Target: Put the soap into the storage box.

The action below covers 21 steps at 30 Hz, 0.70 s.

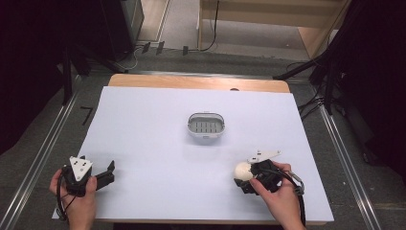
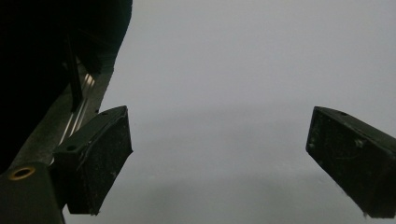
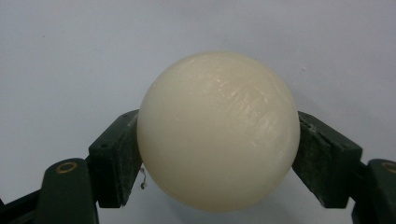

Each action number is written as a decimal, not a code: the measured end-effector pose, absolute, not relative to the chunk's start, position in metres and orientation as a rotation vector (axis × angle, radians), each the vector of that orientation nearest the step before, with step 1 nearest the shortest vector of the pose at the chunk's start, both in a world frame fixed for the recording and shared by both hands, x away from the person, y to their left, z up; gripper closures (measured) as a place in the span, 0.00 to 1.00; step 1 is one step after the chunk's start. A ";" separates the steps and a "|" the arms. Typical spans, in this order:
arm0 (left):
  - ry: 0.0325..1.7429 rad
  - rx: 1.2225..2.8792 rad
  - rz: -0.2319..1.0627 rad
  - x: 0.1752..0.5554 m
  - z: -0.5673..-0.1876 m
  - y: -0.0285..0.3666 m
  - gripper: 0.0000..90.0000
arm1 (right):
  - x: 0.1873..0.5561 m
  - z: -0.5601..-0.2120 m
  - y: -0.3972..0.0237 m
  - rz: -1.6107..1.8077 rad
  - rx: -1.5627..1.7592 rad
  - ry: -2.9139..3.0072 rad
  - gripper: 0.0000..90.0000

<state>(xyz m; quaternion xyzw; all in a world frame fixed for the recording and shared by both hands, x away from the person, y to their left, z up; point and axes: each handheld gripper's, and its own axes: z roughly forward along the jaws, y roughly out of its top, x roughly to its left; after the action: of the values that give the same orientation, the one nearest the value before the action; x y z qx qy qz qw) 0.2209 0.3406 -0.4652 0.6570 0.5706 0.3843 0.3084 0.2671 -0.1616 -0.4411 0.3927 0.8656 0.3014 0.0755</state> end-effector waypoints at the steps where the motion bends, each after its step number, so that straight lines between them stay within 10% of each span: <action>1: 1.508 1.736 1.015 0.221 -0.465 0.341 0.08 | 0.268 -0.440 -0.161 0.906 1.180 2.591 0.27; 21: 1.501 1.746 1.010 0.222 -0.466 0.340 0.08 | 0.292 -0.422 -0.153 0.907 1.190 2.566 0.27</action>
<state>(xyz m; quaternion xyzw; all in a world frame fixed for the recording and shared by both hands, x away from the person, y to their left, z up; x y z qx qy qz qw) 0.2220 0.3400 -0.4658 0.6606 0.5678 0.3822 0.3084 0.2920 -0.1526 -0.4220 0.3990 0.8607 0.3042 0.0857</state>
